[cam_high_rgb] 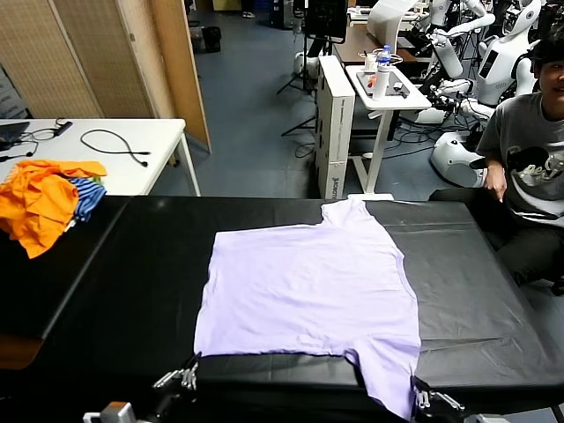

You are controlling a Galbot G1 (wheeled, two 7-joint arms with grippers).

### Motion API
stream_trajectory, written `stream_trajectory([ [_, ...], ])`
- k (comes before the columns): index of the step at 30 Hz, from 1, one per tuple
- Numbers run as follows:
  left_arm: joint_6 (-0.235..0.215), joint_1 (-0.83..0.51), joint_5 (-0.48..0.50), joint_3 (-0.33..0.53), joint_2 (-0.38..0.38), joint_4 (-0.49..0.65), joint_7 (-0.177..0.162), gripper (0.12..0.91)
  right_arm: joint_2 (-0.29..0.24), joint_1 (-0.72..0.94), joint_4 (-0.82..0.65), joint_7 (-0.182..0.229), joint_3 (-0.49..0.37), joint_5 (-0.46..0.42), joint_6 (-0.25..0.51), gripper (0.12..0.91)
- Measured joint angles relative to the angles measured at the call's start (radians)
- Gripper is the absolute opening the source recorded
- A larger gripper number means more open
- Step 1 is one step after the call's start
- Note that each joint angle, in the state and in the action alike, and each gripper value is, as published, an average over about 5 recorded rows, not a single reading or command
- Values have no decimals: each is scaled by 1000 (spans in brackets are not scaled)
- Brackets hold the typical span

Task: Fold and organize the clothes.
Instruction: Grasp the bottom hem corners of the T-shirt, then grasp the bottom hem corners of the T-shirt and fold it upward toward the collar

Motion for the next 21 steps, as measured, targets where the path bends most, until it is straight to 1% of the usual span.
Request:
stream_trajectory([
  [6,-2,36,4,-23,6,-34,-2,147,22,-57,55,36,4,-17,8,139],
  [12,-18,78,-23,-71,19,-68,-7,147,35,-112,96,44,6,-18,20,139],
  [14,-23,89,-30,-88,22,-79,-7,147,36,-117,103,38,9,-13,29,139],
  [16,-33,92,-30,-101,21,-89,-7,147,33,-114,105,18,15,-5,50,139],
  [19,-58,82,-36,-107,19,-97,-4,147,24,-89,96,-19,21,15,91,139],
  [21,-76,64,-47,-104,22,-94,0,147,13,-56,81,-29,21,32,107,139],
])
